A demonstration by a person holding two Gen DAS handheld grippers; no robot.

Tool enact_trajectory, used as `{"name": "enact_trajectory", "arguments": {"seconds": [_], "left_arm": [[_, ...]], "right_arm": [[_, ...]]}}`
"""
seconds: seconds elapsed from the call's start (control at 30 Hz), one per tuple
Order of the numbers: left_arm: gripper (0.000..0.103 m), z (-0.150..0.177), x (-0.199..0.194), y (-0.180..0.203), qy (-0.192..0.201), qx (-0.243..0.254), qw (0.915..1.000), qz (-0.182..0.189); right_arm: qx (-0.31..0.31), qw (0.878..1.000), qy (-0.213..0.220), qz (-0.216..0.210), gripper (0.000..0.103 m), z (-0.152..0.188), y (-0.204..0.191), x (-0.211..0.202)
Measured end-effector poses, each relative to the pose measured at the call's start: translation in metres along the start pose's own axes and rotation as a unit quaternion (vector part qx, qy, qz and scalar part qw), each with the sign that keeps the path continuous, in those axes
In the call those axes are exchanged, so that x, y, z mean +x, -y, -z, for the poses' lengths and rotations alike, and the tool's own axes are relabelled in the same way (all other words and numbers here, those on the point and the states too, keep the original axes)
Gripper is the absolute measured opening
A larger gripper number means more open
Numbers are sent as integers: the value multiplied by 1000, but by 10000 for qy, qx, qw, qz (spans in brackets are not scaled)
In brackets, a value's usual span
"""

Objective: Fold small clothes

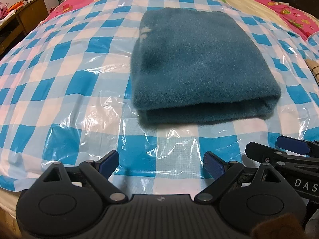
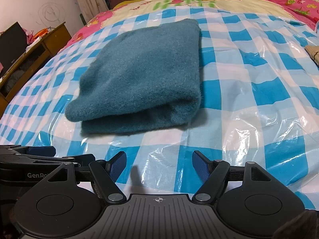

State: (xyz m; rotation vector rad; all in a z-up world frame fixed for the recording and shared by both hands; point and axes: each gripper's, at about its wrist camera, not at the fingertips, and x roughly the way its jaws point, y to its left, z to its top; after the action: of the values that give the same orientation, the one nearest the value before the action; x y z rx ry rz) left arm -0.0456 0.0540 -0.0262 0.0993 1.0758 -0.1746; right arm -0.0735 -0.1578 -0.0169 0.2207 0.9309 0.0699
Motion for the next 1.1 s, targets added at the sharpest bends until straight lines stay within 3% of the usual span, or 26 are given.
{"name": "enact_trajectory", "arguments": {"seconds": [1.1], "left_arm": [[96, 1, -1, 0, 28, 18, 10000, -28]], "right_arm": [[21, 10000, -31, -11, 74, 1, 2, 1]]}}
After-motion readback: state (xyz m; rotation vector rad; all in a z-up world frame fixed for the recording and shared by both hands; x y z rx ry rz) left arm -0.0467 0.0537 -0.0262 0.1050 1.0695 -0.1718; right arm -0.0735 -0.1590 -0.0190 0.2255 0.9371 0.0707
